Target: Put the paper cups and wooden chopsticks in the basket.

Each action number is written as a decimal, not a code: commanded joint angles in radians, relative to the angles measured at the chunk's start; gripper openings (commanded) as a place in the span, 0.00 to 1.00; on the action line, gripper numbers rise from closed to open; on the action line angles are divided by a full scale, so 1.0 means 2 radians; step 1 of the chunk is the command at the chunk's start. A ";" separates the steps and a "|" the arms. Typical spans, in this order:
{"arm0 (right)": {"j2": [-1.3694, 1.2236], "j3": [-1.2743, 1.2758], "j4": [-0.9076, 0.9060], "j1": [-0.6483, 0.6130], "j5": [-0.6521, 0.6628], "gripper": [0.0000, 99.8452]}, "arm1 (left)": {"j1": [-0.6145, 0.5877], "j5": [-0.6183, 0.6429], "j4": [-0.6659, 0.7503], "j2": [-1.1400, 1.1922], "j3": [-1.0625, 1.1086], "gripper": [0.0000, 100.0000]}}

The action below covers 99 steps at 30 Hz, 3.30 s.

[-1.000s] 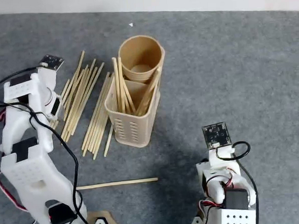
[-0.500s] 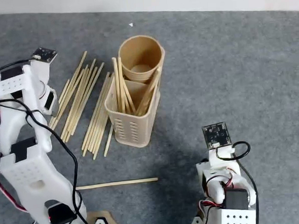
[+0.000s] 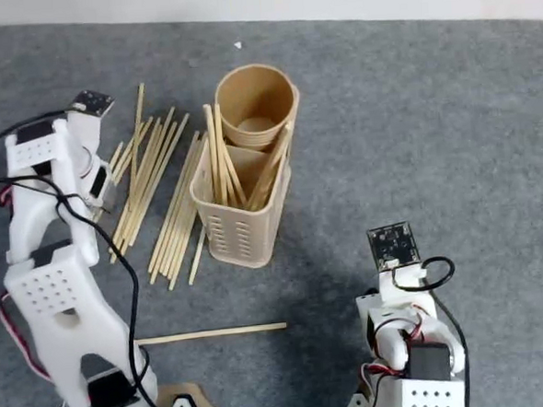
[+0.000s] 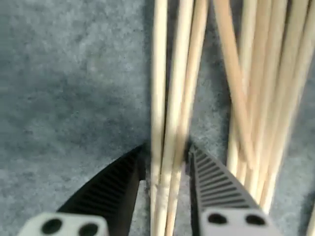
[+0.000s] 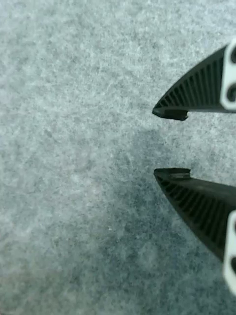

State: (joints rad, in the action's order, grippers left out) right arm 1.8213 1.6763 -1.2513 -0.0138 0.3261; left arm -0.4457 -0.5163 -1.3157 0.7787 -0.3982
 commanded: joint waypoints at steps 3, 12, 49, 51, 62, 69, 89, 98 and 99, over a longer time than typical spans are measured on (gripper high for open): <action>0.006 0.059 -0.003 0.005 0.005 0.17 | -0.001 -0.004 -0.025 0.066 -0.067 0.08; 0.006 0.059 -0.003 0.005 0.005 0.17 | 0.000 -0.033 -0.139 0.108 -0.217 0.00; 0.007 0.059 -0.003 0.005 0.005 0.17 | 0.231 0.183 -0.228 -0.193 -0.604 0.00; 0.007 0.059 -0.003 0.005 0.005 0.17 | 0.254 0.196 -0.226 -0.217 -0.604 0.00; 0.007 0.059 -0.003 0.005 0.005 0.17 | 0.344 0.269 -0.207 -0.241 -0.635 0.00; 0.007 0.059 -0.003 0.005 0.005 0.17 | 0.356 0.259 -0.229 -0.342 -0.488 0.00; 0.007 0.059 -0.003 0.005 0.005 0.17 | 0.378 0.259 -0.061 -0.611 -0.059 0.00; 0.007 0.059 -0.003 0.005 0.005 0.17 | 0.452 0.278 0.097 -0.643 0.089 0.00; 0.007 0.059 -0.003 0.005 0.005 0.17 | 0.451 0.278 0.123 -0.651 0.114 0.00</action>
State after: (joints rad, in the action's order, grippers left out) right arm 1.8213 1.6763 -1.2513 -0.0138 0.3276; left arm 0.4473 0.0330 -1.2022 -0.4718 -0.2555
